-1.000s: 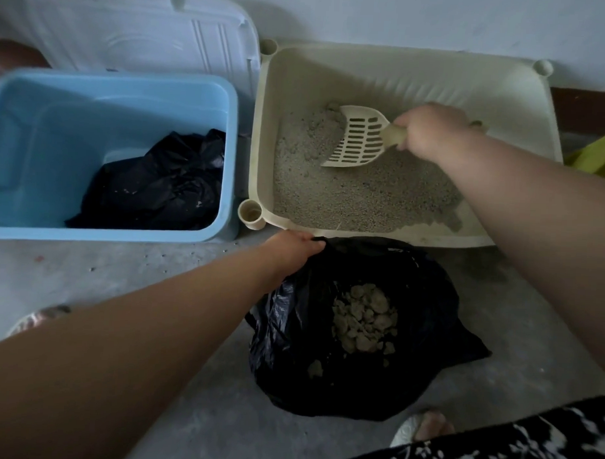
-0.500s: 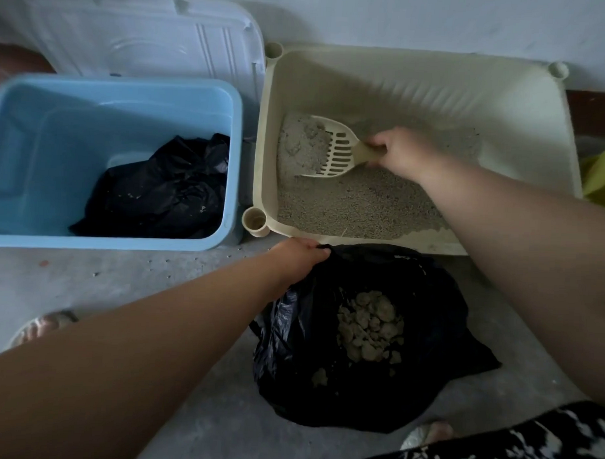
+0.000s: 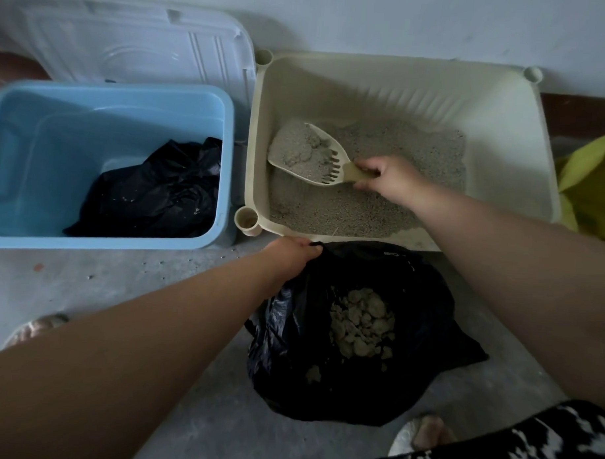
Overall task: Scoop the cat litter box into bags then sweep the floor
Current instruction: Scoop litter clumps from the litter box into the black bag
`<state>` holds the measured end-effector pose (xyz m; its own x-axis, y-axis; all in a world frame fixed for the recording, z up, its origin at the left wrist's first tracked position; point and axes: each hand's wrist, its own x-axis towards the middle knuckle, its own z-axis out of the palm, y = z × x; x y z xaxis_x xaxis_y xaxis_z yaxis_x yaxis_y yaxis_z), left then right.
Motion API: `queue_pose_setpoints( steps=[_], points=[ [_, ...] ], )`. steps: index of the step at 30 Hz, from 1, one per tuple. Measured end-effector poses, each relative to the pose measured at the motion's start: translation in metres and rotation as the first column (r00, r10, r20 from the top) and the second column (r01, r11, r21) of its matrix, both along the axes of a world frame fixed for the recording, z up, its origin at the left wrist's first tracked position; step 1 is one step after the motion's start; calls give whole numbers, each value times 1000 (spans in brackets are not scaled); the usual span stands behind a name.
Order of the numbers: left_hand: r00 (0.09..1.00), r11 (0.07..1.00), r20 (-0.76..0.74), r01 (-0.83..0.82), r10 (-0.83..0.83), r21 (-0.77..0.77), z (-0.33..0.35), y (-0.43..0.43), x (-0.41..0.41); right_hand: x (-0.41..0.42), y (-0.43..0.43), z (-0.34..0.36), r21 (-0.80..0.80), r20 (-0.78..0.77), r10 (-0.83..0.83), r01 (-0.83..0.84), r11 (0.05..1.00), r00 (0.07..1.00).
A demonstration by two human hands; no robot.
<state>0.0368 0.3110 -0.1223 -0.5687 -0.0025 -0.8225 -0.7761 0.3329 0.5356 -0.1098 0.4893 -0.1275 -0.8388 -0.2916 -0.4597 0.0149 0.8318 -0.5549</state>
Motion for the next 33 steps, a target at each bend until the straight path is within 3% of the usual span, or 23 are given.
queue_pose_setpoints(
  steps=[7, 33],
  points=[
    [1000, 1000, -12, -25, 25, -1, 3, -1, 0, 5, 10, 2, -77, -46, -86, 82, 994, 995],
    [986, 987, -58, -156, 158, 37, 21, 12, 3, 27, 45, 22, 94, -169, -27, 44, 995, 985]
  ],
)
